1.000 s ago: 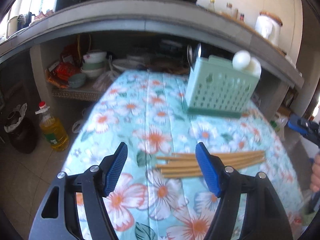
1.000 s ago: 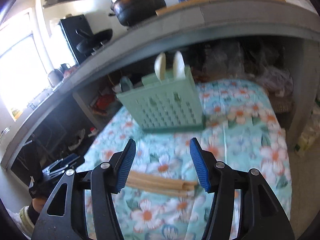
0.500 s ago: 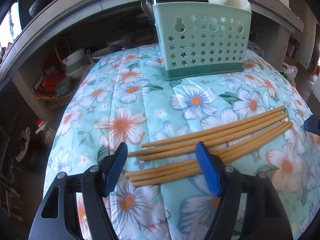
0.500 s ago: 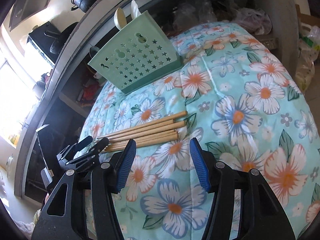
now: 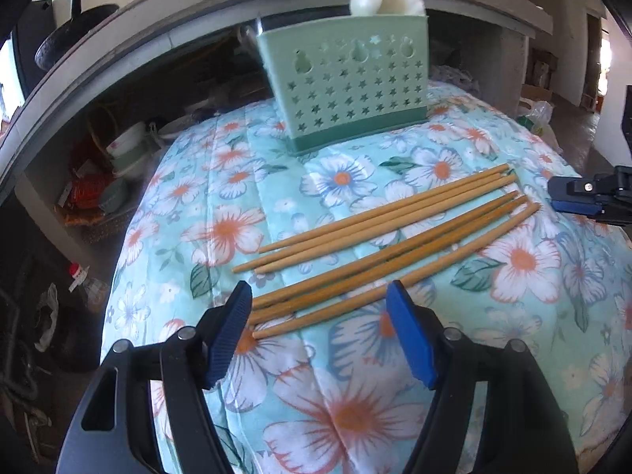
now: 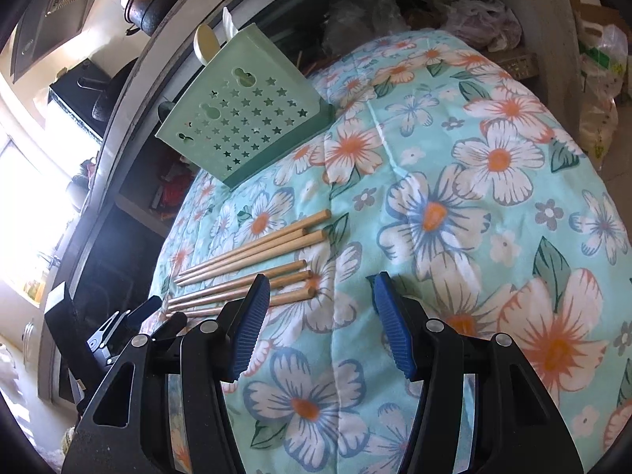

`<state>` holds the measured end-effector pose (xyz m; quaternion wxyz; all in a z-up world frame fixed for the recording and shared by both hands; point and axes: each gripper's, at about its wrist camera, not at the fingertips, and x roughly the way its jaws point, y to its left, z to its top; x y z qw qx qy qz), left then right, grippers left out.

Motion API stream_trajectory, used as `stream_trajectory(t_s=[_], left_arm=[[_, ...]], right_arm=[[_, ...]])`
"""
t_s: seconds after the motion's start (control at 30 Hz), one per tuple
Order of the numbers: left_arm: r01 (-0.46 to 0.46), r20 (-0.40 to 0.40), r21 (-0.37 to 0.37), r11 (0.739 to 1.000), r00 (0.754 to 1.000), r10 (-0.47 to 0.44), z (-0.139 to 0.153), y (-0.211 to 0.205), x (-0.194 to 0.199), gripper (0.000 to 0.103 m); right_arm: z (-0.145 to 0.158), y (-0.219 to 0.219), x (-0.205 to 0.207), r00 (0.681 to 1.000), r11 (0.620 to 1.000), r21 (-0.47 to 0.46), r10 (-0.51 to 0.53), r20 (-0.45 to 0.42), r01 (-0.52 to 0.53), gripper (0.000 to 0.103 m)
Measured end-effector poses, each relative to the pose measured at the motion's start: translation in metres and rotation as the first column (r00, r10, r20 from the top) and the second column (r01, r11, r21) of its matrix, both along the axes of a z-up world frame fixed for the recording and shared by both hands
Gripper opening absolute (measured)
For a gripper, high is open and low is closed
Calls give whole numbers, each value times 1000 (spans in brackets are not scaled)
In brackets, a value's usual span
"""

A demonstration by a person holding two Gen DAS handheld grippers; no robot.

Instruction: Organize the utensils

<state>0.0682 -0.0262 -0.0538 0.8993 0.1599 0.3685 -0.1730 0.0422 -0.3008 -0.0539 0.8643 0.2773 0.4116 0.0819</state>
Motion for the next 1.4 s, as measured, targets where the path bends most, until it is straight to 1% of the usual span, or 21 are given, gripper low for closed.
stream_trajectory(t_s=[0.07,0.13,0.17,0.23,0.27,0.3,0.4,0.47,0.5,0.57,0.63,0.83,0.9,1.0,1.13,1.17,1.2,1.23,1.27,1.3,1.4], left_arm=[[86,9,-32,996,996,-85,6,-10,-7,68],[157,20,-32,987,988,-156,9,-24,-11,66],[201,26,-12,979,979,-201,9,-34,-14,64],[257,39,56,965,965,-259,6,-50,-18,52],[286,51,102,953,955,-292,4,-58,-21,48],[306,60,140,942,947,-317,1,-63,-24,41],[359,88,303,883,912,-401,-13,-80,-33,27],[382,99,409,829,884,-456,-25,-88,-39,20],[391,102,445,806,872,-479,-29,-90,-41,16],[397,121,512,762,845,-521,-36,-94,-47,14],[400,129,543,738,829,-544,-38,-95,-50,10],[411,113,546,730,827,-550,-34,-90,-54,0],[422,89,542,726,831,-549,-37,-86,-59,0],[411,99,565,715,827,-554,-38,-80,-68,0],[378,149,556,740,831,-537,-31,-79,-68,5],[375,156,557,741,829,-537,-30,-81,-66,6],[373,163,560,740,826,-540,-30,-83,-64,14],[376,167,563,736,820,-547,-31,-86,-63,24],[383,168,568,729,813,-557,-33,-89,-62,28],[390,163,577,718,806,-569,-36,-92,-60,30],[411,153,597,689,785,-600,-43,-98,-56,29]], right_arm=[[-4,-3,-2,1000,1000,13,0,-2,0,54],[-6,-5,-3,1000,1000,25,-1,-4,1,53],[-7,-6,-4,1000,1000,31,-1,-4,1,52],[-7,-8,-5,1000,999,40,1,-3,-1,52],[-7,-9,-5,1000,999,41,2,-2,-2,52],[-7,-9,-5,1000,999,42,3,-1,-3,52],[-9,-12,-6,1000,999,53,3,0,-3,51],[-9,-12,-6,1000,998,55,2,3,-3,51],[-10,-12,-7,1000,998,56,3,4,-3,51],[-10,-12,-7,1000,998,59,2,5,-2,50],[-10,-13,-7,1000,998,63,2,5,-2,50],[-11,-14,-8,1000,998,66,1,4,-1,50],[-11,-14,-8,1000,998,69,1,4,-2,50],[-11,-14,-9,1000,998,69,1,4,-1,50],[-10,-13,-9,1000,998,67,0,3,0,50],[-10,-13,-9,1000,998,65,1,2,-1,50],[-10,-13,-9,1000,998,62,1,1,-2,50],[-10,-13,-9,1000,998,62,2,1,-2,50],[-10,-12,-9,1000,998,62,2,0,-2,50],[-10,-12,-9,1000,998,64,2,-1,-2,50],[-10,-12,-9,1000,998,70,0,-2,0,50]])
